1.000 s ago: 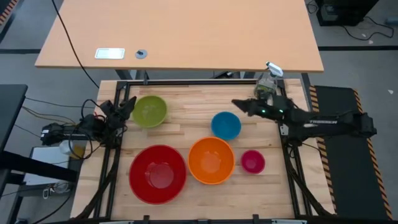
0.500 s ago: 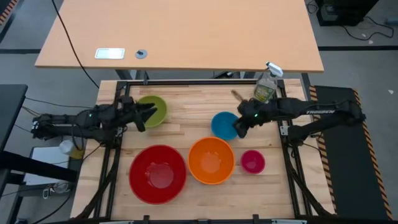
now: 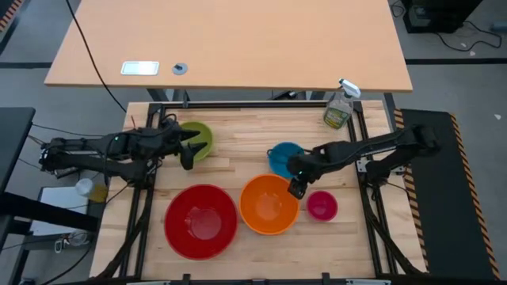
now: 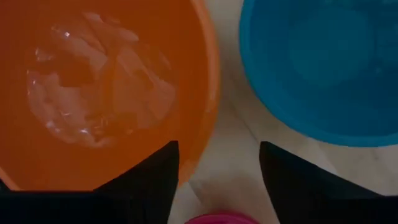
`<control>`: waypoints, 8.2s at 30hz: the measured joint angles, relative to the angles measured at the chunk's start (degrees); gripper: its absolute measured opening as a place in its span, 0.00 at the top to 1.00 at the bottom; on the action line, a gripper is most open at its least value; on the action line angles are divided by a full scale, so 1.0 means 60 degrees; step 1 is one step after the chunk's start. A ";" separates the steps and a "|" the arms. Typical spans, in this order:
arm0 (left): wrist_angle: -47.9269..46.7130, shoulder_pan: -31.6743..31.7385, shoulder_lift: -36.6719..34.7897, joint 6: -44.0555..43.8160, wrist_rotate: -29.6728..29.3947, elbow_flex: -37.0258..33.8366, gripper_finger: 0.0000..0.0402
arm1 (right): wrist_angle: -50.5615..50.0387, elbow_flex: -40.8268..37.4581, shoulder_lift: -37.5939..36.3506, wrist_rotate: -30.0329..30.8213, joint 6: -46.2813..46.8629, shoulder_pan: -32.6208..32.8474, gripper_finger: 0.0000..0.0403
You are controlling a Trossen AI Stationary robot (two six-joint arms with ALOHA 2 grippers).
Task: Nest bowls inside each other
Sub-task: Stack the orange bowl on top of the red bowl, then stack the green bowl on top of the orange bowl
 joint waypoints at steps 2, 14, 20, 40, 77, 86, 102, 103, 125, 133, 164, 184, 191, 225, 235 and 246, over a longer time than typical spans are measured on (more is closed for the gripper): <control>-0.0011 0.0000 -0.0004 0.0048 0.0000 0.0000 0.32 | -0.0104 0.0210 0.0316 0.0428 0.0035 0.0256 0.40; -0.0008 0.0000 -0.0007 0.0052 0.0000 0.0000 0.32 | -0.0073 0.0526 0.2119 0.1282 -0.0137 0.0762 0.47; -0.0008 0.0000 -0.0011 0.0040 -0.0002 0.0000 0.32 | -0.0070 0.0526 0.2605 0.1251 0.0142 0.0729 0.66; -0.0519 0.0000 -0.0834 -0.0058 0.0299 0.0011 0.32 | -0.0907 0.1118 0.1027 0.0477 0.0740 -0.0605 0.94; -0.2798 -0.0002 -0.1912 0.0138 0.1634 0.2281 0.32 | 0.0949 1.0653 0.7100 -0.0301 -0.0899 -0.0154 0.94; -0.3282 -0.0004 -0.1960 0.0345 0.2106 0.2320 0.32 | 0.1850 1.0653 0.8484 -0.0218 -0.2347 0.0088 0.94; -0.3636 -0.0004 -0.1956 0.0205 0.2251 0.2310 0.32 | 0.2206 1.0653 0.8976 -0.0512 -0.2261 -0.0104 0.74; -0.3636 -0.0004 -0.1956 0.0205 0.2251 0.2310 0.32 | 0.2176 1.0653 0.8976 -0.0572 -0.2220 -0.0128 0.70; -0.5435 0.0000 -0.1536 -0.1031 0.1979 0.1935 0.32 | -0.2114 1.0667 0.6308 0.2088 -0.1926 -0.0575 0.42; -0.5803 0.1044 -0.0551 -0.3551 0.2297 0.0224 0.36 | -0.2802 0.8320 0.4723 0.2619 -0.2247 -0.0841 0.44; -0.5349 0.9150 0.3948 0.0825 0.3172 0.0135 0.42 | 0.2107 0.0752 0.0076 0.0295 -0.3509 -0.2263 0.47; -0.5278 0.9493 0.5315 0.1502 0.3872 -0.0054 0.69 | 0.3110 0.0752 0.0080 0.0337 -0.3737 -0.2262 0.47; -0.5352 0.9362 0.5282 0.1542 0.4195 -0.0055 0.95 | 0.3152 0.0752 0.0080 0.0337 -0.3715 -0.2262 0.47; -0.7771 0.7477 0.5045 0.2259 0.6362 0.3444 0.97 | 0.2726 0.0744 -0.1428 0.0192 -0.3959 -0.3076 0.47; -0.8743 0.4144 0.5031 0.1543 0.8004 0.5461 0.96 | 0.2214 0.0748 -0.2467 0.0050 -0.3886 -0.3782 0.47; -0.8744 -0.1152 0.5480 -0.3167 0.4062 0.5477 0.96 | 0.1418 0.0748 -0.2554 0.0050 -0.4404 -0.4234 0.47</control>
